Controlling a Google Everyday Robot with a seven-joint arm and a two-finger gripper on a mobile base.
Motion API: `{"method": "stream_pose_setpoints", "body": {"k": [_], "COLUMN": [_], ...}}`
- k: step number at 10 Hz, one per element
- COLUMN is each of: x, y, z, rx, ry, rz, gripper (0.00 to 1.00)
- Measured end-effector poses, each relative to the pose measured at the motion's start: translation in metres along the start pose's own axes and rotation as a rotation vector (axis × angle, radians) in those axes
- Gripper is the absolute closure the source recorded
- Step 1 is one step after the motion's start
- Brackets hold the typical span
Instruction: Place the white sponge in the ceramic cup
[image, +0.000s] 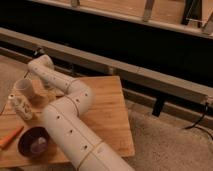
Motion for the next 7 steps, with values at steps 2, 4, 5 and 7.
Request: {"method": "stream_pose_setpoints", "body": {"k": [2,4,5,7], "x": [-0.002,-0.007,-0.010,-0.013], "y": [-0.011,-0.027,-0.035,-0.049], "z": [-0.018,-0.047,-0.060,-0.091], "rx": [0.039,0.105,0.136,0.200], "ry": [-0.010,-0.027,-0.036,-0.056], "rz": [0.015,0.037,0.047,0.069], "gripper": [0.49,0.71,0.82,0.99]}}
